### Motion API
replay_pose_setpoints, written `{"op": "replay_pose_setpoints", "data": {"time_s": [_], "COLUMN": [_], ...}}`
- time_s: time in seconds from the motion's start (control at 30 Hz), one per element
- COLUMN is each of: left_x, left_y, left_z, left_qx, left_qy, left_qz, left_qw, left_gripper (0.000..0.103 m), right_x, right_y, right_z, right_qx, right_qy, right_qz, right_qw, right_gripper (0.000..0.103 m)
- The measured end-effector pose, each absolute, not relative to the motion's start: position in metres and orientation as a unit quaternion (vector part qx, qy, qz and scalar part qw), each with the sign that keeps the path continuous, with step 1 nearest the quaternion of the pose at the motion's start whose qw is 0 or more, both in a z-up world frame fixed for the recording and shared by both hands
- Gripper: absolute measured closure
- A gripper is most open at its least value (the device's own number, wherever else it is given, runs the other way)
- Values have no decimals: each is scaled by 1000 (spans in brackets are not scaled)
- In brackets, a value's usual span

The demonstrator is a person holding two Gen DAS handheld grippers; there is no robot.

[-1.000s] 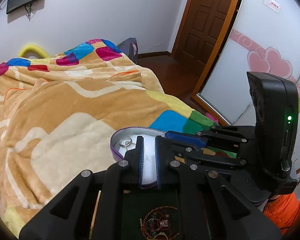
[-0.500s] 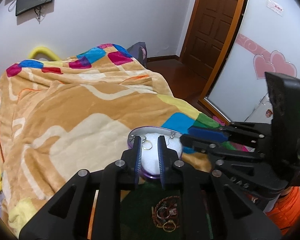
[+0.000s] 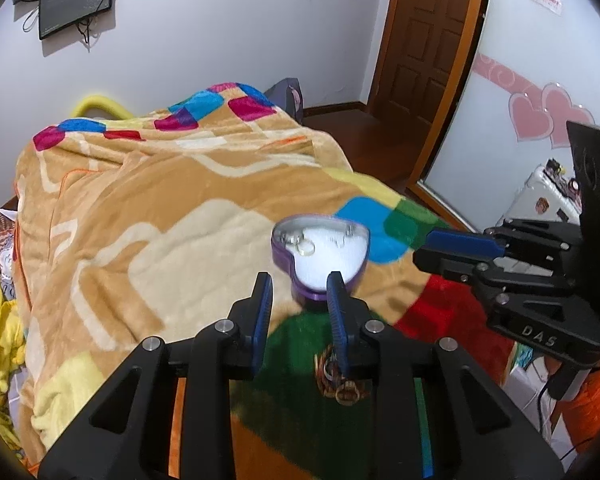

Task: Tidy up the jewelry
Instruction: 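Withdraw both tools from the tin back over the jewelry pile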

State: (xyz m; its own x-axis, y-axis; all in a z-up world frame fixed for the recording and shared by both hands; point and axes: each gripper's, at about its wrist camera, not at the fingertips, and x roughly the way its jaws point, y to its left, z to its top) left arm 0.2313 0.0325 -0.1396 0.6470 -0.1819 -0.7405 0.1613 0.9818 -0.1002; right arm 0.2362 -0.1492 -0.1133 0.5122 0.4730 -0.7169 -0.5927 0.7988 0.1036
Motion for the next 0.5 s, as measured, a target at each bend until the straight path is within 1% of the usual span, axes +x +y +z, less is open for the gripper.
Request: {"op": "replay_pose_setpoints", "data": {"time_s": [0.2,0.33,0.5], "left_x": [219,215,213], "left_y": [32,30,21], "left_z": [-167,-195,-214], "left_qx": [-14,-21,-28], "left_qy": [444,476,495], "left_qz": [-94,-93,-98], "left_qw": [891,874,863], "left_gripper": [76,76,76], "right_x": [223,217,211], "right_y": [-154,-157,-161], "right_z": [-126,-133,-141], "right_qx": [-78,-78,-76], "right_qy": [404,415,427], "right_qz": [303,296,292], "right_qw": [859,857,853], "right_gripper": [85,85,85]}}
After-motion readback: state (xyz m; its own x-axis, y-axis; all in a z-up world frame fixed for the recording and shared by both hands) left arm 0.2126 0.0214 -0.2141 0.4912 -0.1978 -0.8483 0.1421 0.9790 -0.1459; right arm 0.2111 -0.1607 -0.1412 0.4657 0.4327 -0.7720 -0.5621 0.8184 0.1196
